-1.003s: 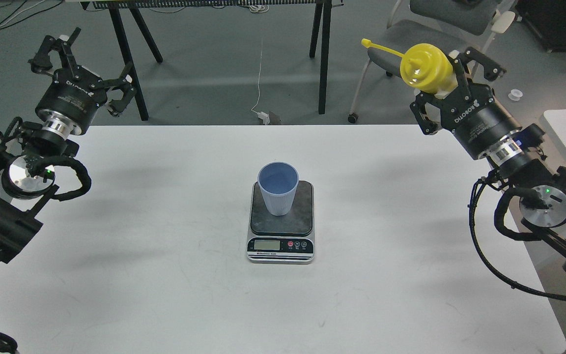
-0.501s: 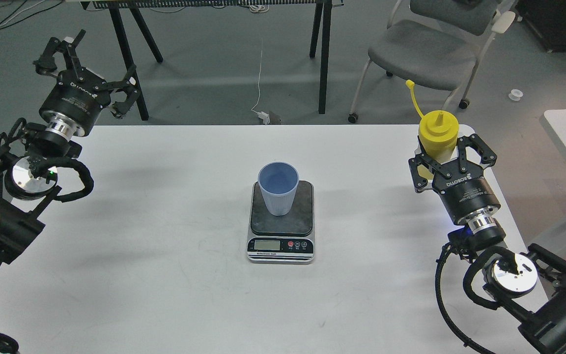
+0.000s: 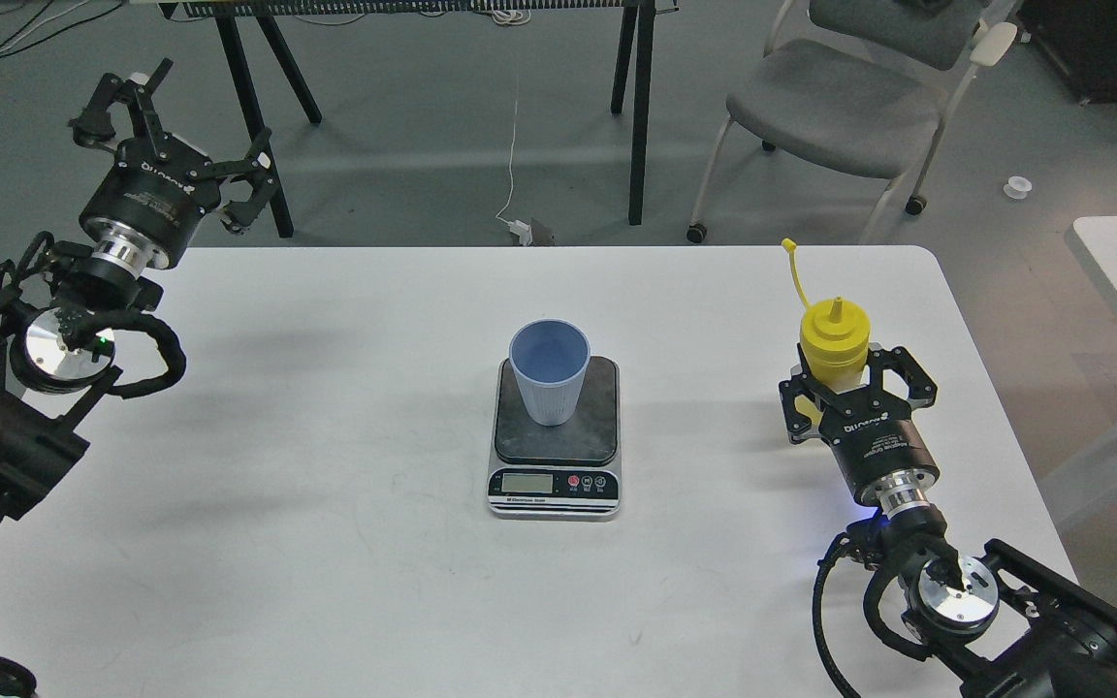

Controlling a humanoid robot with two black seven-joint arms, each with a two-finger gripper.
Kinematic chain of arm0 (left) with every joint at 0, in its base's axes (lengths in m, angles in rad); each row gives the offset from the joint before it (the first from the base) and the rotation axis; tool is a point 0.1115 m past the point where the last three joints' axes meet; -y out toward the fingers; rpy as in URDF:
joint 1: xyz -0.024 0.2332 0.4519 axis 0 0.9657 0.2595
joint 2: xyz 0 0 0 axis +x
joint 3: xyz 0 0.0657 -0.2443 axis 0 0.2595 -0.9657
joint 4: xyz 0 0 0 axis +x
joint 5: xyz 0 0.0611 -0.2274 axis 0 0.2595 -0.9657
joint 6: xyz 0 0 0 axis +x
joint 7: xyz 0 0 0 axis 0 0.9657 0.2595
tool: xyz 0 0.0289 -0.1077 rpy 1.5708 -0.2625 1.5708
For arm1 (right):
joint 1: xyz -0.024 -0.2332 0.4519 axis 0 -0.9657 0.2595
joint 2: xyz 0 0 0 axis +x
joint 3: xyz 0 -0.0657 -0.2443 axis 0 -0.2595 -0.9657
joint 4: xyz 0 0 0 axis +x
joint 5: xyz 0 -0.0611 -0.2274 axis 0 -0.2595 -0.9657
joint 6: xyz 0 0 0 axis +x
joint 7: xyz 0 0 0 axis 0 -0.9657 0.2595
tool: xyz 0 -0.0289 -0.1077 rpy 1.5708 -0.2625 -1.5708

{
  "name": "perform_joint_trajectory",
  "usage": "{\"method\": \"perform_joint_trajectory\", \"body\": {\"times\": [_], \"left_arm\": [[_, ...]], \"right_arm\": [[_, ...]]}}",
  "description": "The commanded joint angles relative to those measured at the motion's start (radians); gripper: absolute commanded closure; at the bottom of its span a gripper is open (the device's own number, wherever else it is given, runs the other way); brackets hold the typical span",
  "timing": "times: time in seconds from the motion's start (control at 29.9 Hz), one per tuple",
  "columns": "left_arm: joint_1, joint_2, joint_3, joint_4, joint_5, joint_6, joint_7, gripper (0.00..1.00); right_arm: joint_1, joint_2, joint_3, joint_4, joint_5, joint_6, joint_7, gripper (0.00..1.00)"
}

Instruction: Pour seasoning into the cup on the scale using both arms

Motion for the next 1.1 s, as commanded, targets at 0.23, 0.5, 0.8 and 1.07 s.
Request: {"method": "perform_joint_trajectory", "body": {"times": [0.23, 0.5, 0.8, 1.07], "left_arm": [[-0.002, 0.000, 0.000, -0.029, 0.001, 0.022, 0.002, 0.01], [-0.002, -0.003, 0.000, -0.031, 0.001, 0.025, 0.002, 0.01], [-0.002, 0.005, -0.005, -0.060, 0.001, 0.029, -0.001, 0.01], [0.001, 0.008, -0.012, -0.080, 0.001, 0.033, -0.003, 0.01]], "right_arm": [[-0.034, 0.008, -0.002, -0.023, -0.002, 0.000, -0.017, 0.25], [-0.060, 0.006, 0.015, -0.016, -0.002, 0.000, -0.014, 0.03], [-0.186, -0.069, 0.013, 0.082, -0.003, 0.000, -0.011, 0.01], [-0.327, -0.201, 0.016, 0.176, -0.003, 0.000, -0.005, 0.01]]}}
